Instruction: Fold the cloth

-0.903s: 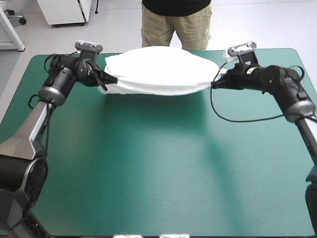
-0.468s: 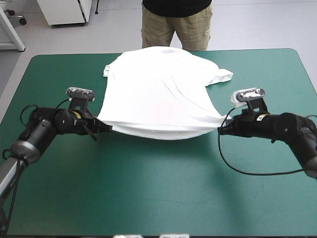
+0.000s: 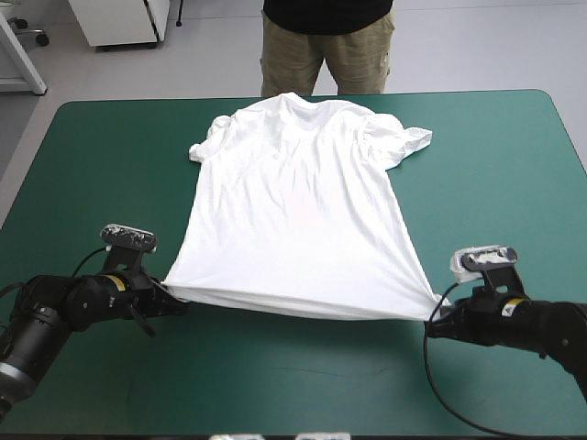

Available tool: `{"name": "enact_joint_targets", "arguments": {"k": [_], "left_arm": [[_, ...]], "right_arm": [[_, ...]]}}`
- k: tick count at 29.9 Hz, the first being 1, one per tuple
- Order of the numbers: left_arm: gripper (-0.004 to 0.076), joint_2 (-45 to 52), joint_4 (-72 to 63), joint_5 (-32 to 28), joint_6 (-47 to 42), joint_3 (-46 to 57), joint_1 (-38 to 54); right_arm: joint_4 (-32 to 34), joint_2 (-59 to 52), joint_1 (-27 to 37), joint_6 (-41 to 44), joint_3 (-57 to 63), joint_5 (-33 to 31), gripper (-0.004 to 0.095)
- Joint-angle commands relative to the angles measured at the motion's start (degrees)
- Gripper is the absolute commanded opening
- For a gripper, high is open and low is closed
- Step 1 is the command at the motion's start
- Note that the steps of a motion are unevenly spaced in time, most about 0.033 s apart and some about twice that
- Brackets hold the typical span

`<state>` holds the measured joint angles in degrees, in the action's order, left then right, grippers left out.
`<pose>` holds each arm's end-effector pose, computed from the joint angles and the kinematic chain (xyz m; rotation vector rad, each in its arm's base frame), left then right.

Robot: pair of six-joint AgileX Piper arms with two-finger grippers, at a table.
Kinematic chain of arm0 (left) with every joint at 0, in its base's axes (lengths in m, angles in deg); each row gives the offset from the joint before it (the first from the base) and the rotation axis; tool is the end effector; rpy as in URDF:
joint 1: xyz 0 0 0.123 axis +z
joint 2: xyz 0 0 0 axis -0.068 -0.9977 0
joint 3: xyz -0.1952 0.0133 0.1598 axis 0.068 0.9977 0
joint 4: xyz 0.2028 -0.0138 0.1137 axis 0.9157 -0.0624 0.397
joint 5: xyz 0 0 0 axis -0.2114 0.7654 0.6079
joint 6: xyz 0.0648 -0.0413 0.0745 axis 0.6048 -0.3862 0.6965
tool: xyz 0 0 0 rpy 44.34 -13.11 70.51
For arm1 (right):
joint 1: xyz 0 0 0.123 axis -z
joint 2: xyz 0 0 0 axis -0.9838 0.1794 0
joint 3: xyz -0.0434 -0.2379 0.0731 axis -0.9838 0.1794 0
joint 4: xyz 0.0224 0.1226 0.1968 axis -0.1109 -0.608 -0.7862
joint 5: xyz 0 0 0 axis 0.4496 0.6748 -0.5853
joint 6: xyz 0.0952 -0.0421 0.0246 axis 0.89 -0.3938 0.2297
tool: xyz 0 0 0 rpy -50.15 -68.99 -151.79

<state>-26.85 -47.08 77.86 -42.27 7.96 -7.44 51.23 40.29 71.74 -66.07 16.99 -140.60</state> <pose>0.1810 -0.0441 0.2408 0.3796 2.5543 -0.1365 0.1469 0.0499 0.2507 -0.2883 2.5358 0.4053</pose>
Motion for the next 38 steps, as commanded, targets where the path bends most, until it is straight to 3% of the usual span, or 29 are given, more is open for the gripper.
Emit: {"name": "enact_joint_targets", "arguments": {"k": [1,6,12,20,23,27,29,30,34,38], "left_arm": [[-0.0009,2.62,-1.03,0.52,1.84,1.37,-0.09],[-0.0009,2.66,-5.44,0.04,4.79,6.43,-0.09],[-0.0009,2.66,-10.03,-3.33,7.02,8.32,-0.09],[-0.0002,1.50,-10.29,-1.39,7.02,8.36,-0.09],[0.0099,0.91,-10.43,-0.07,8.46,8.36,-0.09],[0.0428,0.90,-13.66,0.80,9.57,8.36,-0.09],[0.0543,0.90,-18.06,0.80,10.59,8.36,-0.09],[0.0575,0.90,-20.97,0.80,12.22,8.25,-0.09],[0.0578,0.90,-23.03,-1.84,13.40,4.66,0.03],[0.0578,-1.77,-11.90,-9.75,1.81,-2.25,0.27]], "right_arm": [[1.33,-5.92,0.38,4.06,0.55,-3.41,-0.0010],[1.75,-11.41,0.38,6.89,3.81,-7.40,-0.0011],[3.23,-9.45,0.38,7.06,5.88,-3.73,-0.0011],[1.48,-3.81,0.38,2.77,6.59,-2.20,0.0006],[1.37,-3.81,0.38,2.48,6.59,-1.91,0.0127],[-0.09,-3.92,0.38,2.01,6.59,-1.92,0.0424],[-0.51,-4.17,0.38,0.98,5.54,-2.22,0.0522],[-0.51,-4.40,0.38,0.76,4.70,-2.48,0.0542],[-0.25,-5.00,0.38,0.76,-2.76,-2.48,0.0538],[1.60,-4.15,0.38,1.65,-9.56,1.41,0.0538]]}}
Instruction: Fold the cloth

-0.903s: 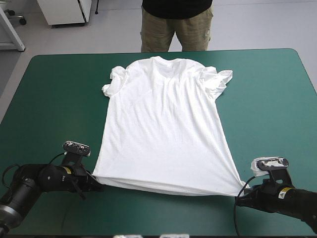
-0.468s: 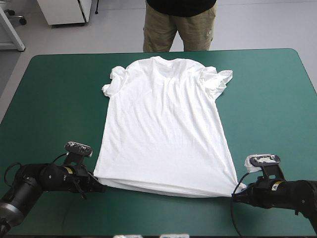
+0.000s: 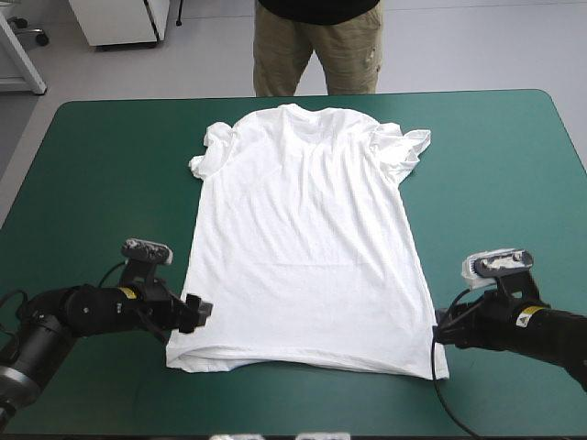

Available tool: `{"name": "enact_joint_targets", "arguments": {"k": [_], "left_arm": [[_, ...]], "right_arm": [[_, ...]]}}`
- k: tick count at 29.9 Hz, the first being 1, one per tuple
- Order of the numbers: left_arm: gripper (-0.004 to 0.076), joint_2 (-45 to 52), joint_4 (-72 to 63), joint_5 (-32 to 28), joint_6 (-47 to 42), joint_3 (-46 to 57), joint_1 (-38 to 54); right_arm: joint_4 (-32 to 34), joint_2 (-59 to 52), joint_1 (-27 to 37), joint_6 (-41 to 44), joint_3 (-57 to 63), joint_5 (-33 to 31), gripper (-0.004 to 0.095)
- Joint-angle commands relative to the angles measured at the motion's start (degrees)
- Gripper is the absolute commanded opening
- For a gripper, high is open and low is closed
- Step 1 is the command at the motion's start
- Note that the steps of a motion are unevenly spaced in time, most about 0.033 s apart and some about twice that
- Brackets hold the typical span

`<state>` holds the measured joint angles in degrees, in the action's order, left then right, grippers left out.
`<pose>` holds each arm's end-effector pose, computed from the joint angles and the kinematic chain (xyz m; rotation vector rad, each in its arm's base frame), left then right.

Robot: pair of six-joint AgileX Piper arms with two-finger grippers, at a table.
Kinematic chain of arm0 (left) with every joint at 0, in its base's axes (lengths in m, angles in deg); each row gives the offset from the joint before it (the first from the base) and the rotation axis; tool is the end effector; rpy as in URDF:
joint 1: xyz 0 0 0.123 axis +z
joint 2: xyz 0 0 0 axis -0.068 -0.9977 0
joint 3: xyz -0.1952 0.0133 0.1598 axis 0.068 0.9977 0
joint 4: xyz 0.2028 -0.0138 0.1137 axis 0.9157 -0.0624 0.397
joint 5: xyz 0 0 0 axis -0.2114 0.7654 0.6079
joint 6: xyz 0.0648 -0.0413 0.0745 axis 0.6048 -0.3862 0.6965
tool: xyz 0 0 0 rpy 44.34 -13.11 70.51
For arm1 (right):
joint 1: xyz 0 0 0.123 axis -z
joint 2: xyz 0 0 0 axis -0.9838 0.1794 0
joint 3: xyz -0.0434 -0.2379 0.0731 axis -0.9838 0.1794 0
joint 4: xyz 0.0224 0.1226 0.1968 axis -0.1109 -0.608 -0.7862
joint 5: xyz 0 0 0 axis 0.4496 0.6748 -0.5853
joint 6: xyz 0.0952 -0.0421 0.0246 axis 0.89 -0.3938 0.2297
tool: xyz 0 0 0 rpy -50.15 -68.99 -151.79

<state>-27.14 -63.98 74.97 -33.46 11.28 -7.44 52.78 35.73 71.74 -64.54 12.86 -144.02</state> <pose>0.1765 -0.0643 0.2312 0.3638 2.5297 -0.4154 0.1352 0.0473 0.2793 -0.2987 2.4488 0.3846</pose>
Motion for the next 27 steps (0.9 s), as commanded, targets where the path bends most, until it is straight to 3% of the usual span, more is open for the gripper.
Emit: {"name": "enact_joint_targets", "arguments": {"k": [1,7,12,17,27], "left_arm": [[0.0577,-3.28,7.46,-8.10,-9.76,-7.59,0.89],[0.0549,-18.54,6.80,-9.10,-9.10,-20.43,3.94],[0.0512,-30.48,7.06,-10.80,-8.04,-30.70,4.06],[0.0504,-42.03,6.68,-8.06,-8.04,-40.72,4.06],[0.0491,-52.65,6.92,-5.90,-7.41,-47.57,4.06]], "right_arm": [[0.18,0.92,0.38,0.13,-6.38,5.72,0.0538],[-0.14,5.23,0.38,-1.56,-9.34,9.31,0.0527],[-0.14,8.40,0.38,-3.30,-9.34,9.78,0.0447],[-0.45,10.00,0.38,-3.70,-9.34,9.68,0.0441],[-0.54,10.50,0.38,-3.70,-9.34,9.68,0.0441]]}}
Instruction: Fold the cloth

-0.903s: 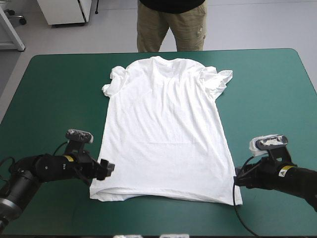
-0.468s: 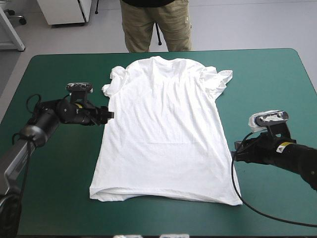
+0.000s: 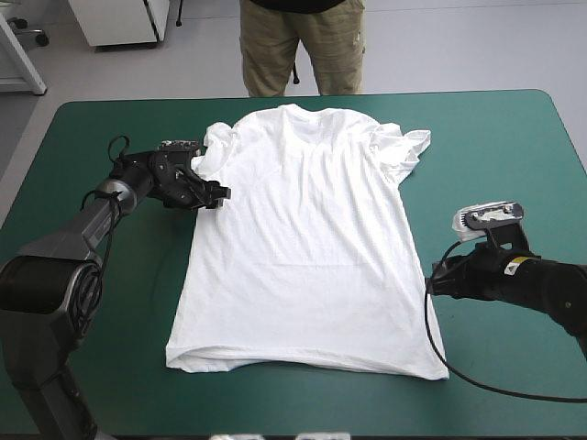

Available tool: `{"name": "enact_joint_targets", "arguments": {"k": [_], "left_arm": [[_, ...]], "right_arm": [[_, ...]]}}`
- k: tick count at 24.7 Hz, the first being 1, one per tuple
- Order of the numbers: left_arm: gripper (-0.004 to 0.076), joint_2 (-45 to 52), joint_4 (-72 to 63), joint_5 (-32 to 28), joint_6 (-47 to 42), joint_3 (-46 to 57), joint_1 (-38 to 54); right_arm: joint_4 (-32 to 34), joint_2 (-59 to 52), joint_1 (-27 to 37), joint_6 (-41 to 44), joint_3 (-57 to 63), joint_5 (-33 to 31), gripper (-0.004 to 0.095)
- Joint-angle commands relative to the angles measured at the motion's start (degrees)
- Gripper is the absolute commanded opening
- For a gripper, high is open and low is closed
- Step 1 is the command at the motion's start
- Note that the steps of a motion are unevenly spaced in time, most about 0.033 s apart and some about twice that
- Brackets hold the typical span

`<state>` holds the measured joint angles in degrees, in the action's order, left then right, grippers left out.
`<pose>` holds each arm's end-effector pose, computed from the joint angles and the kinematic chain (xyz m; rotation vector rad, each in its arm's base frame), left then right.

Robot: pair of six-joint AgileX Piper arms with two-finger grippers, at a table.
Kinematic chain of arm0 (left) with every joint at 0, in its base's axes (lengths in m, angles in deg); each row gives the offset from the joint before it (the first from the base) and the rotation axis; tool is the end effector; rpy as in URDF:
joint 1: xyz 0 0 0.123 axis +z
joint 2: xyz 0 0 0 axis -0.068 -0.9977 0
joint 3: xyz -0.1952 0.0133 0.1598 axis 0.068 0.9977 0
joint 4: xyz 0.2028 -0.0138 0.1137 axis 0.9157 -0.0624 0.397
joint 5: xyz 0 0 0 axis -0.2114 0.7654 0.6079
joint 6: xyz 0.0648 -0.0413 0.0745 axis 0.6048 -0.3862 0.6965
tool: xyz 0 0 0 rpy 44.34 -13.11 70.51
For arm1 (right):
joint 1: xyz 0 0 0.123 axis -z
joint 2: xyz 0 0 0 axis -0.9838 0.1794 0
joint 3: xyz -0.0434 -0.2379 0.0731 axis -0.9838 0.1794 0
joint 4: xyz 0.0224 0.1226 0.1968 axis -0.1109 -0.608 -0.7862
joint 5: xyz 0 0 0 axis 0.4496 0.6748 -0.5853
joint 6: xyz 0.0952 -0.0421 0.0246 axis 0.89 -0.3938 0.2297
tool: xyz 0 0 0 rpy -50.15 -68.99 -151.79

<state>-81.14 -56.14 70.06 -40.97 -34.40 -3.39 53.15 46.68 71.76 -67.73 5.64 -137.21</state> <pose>0.3953 -0.0677 0.1782 0.1764 2.6357 -0.2646 0.1827 0.0509 0.2928 -0.3241 2.3911 0.3329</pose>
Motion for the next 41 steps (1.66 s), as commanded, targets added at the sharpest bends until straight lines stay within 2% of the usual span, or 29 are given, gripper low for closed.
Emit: {"name": "enact_joint_targets", "arguments": {"k": [1,4,5,6,7,8,9,13,16,20,26,34,39,41], "left_arm": [[0.0489,1.05,-1.20,-0.87,0.24,-1.99,0.01],[0.0410,0.28,-1.18,0.06,1.92,-1.99,-0.18],[0.0295,0.12,-1.05,0.76,2.75,-1.99,-0.18],[0.0232,0.12,-0.94,1.16,2.75,-1.99,-0.18],[0.0068,0.12,-0.69,1.93,3.46,-1.99,-0.18],[0.0006,0.12,-0.69,2.15,3.79,-1.99,-0.18],[-0.0007,0.12,-0.69,2.48,4.24,-1.99,-0.18],[-0.0008,0.12,-0.80,3.41,5.02,-2.02,-0.18],[-0.0009,0.12,-1.17,3.96,5.25,-2.02,-0.18],[-0.0009,0.12,-1.17,4.06,5.33,-2.02,-0.18],[-0.0009,0.12,-1.17,4.06,5.33,-2.02,-0.18],[-0.0009,0.12,-1.17,3.87,5.21,-2.02,-0.18],[-0.0009,0.12,-1.17,3.74,5.21,-2.02,-0.18],[-0.0009,0.12,-1.17,3.97,5.21,-2.02,-0.18]], "right_arm": [[-0.90,-0.46,0.36,-0.52,-2.12,2.86,0.0441],[-0.90,-0.46,0.36,-0.52,-2.12,3.07,0.0441],[-0.62,-0.46,0.36,-0.80,-2.12,3.76,0.0441],[-0.61,-0.46,0.36,-0.80,-2.12,4.09,0.0441],[-0.48,-0.46,0.36,-0.80,-2.12,5.25,0.0441],[-0.48,-0.46,0.36,-0.80,-2.12,5.76,0.0441],[-0.48,-0.37,0.36,-0.88,-2.12,6.67,0.0441],[-0.25,4.41,0.36,-3.03,-3.88,9.36,0.0470],[-0.25,16.48,0.36,-3.94,-10.79,12.60,0.0570],[-0.25,31.99,0.36,-4.09,-22.07,12.00,0.0572],[-0.84,44.54,0.36,-4.09,-32.25,10.52,0.0563],[-3.74,53.65,0.09,-3.89,-39.26,10.12,0.0563],[-2.83,57.58,-1.92,-2.77,-41.35,10.01,0.0561],[-2.98,58.57,-2.67,-2.64,-41.45,10.01,0.0521]]}}
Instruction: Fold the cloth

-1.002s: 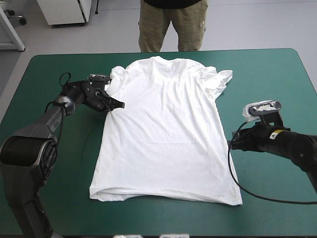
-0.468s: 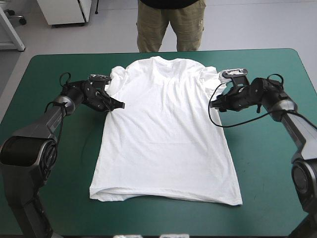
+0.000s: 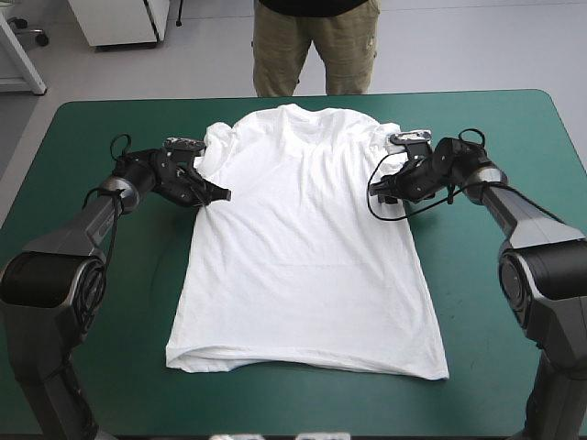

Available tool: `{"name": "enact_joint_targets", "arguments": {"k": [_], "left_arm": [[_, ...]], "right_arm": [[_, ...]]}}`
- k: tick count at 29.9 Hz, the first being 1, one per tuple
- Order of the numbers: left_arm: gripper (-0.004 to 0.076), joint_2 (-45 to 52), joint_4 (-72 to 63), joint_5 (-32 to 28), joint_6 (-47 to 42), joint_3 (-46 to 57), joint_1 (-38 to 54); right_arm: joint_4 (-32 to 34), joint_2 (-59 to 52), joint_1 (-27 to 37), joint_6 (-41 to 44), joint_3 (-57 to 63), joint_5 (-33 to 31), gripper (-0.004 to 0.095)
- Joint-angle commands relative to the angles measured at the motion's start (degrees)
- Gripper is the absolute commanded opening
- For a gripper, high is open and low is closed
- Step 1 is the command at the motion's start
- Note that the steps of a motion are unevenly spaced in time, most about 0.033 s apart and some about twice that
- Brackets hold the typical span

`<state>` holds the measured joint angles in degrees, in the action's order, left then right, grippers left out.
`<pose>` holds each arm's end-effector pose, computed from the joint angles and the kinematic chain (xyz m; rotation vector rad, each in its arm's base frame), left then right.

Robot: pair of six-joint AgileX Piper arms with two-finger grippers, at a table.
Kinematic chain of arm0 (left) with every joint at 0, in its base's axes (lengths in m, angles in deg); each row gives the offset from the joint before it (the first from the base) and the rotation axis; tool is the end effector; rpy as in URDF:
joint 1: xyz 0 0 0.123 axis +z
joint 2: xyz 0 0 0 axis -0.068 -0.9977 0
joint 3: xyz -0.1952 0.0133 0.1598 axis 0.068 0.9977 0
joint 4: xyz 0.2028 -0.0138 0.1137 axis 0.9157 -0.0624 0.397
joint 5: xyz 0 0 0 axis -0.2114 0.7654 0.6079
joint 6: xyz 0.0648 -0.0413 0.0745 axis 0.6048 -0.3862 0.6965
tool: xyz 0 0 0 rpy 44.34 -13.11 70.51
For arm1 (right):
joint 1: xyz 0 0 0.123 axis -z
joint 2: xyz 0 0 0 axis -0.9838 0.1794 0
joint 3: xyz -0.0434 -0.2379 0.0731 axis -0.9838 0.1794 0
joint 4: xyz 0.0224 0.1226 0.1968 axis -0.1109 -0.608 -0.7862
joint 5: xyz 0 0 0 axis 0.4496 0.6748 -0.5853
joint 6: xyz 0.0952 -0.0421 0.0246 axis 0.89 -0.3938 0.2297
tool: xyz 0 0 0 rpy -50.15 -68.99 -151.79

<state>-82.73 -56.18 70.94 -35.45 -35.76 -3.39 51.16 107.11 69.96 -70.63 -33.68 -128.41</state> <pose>0.3992 -0.0685 0.1728 0.3060 2.6366 -0.2369 0.4064 0.0938 0.1785 -0.3392 2.6029 0.3450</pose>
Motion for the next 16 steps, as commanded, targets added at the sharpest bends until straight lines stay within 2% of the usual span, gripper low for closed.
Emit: {"name": "enact_joint_targets", "arguments": {"k": [1,3,5,6,7,12,16], "left_arm": [[-0.0009,1.72,-1.13,3.10,-0.31,-0.66,-0.18],[-0.0009,1.72,-1.13,3.10,-0.31,-0.66,-0.18],[-0.0009,1.72,-1.13,3.10,-0.31,-0.66,-0.18],[-0.0009,1.72,-1.13,2.98,-0.31,-0.66,-0.18],[-0.0009,1.84,-1.13,2.74,-0.31,-0.66,-0.08],[-0.0009,3.59,-1.13,0.72,-0.31,-1.39,0.05],[-0.0009,5.81,-1.13,0.97,-0.20,-3.28,0.05]], "right_arm": [[-0.87,-1.47,-1.32,0.26,-2.12,0.90,0.0472],[-0.70,-0.95,-1.75,0.26,-2.12,0.46,0.0347],[-0.56,-0.95,-1.85,0.07,-2.12,0.27,0.0176],[-0.28,-0.95,-1.85,-0.14,-2.12,0.27,0.0042],[0.08,-1.21,-1.74,-0.41,-2.12,0.45,-0.0018],[4.44,-4.02,-1.74,1.13,-2.12,1.96,0.0004],[4.19,-8.42,-1.74,0.88,-2.12,2.44,0.0003]]}}
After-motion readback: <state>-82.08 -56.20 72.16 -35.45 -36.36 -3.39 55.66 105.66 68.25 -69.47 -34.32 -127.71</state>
